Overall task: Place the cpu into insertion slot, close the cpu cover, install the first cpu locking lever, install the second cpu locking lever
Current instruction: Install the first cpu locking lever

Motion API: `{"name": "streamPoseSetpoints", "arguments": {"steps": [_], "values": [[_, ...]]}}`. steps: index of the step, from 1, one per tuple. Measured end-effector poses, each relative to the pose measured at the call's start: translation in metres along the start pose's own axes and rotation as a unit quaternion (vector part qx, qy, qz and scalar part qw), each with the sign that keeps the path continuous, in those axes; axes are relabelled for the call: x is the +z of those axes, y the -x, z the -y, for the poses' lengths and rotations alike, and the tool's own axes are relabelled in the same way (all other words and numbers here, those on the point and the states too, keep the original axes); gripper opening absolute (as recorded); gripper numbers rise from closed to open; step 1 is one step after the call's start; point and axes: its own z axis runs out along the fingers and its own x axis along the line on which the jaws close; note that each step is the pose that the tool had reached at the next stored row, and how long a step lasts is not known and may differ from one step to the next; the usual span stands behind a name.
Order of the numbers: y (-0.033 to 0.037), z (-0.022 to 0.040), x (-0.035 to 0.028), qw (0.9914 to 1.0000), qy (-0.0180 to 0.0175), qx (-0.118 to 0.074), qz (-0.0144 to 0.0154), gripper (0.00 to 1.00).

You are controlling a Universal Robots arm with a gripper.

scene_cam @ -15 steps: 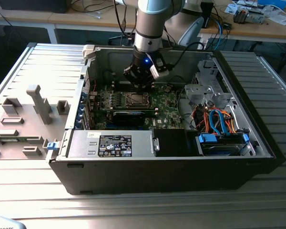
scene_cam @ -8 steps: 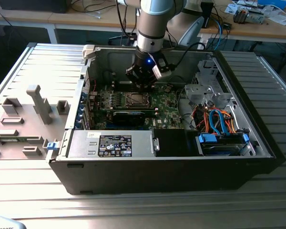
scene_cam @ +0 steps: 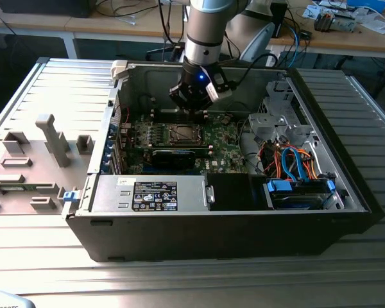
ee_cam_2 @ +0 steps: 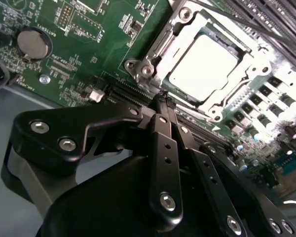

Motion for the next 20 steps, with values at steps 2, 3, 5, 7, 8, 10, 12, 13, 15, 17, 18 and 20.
{"name": "streamPoseSetpoints", "arguments": {"steps": [2,3,5,7,8,10,12,13,15,17,18,20], "values": [[-0.0002,0.0027,-0.0002,1.0,-0.0001,0.0,0.0,0.11],[-0.0003,0.0044,-0.0003,1.0,-0.0009,0.0,-0.0001,0.11],[-0.0007,0.0106,-0.0003,1.0,-0.0027,0.0,-0.0002,0.11],[-0.001,0.0162,-0.0003,0.99999,-0.0043,0.0,-0.0002,0.11],[-0.0011,0.0184,-0.0002,0.99998,-0.0056,0.0,-0.0004,0.11],[-0.0014,0.0215,0.0,0.99997,-0.007,0.002,-0.0004,0.11],[-0.0015,0.0247,0.0003,0.99996,-0.0082,0.004,-0.0005,0.11],[-0.0016,0.0259,0.0004,0.99995,-0.0087,0.005,-0.0005,0.11],[-0.0017,0.0285,0.0007,0.99993,-0.0097,0.007,-0.0006,0.11],[-0.0019,0.0313,0.0007,0.9999,-0.0111,0.009,-0.0006,0.11],[-0.002,0.0324,0.0007,0.99988,-0.0119,0.01,-0.0007,0.11],[-0.0021,0.0341,0.0007,0.99983,-0.0143,0.011,-0.0008,0.11]]}}
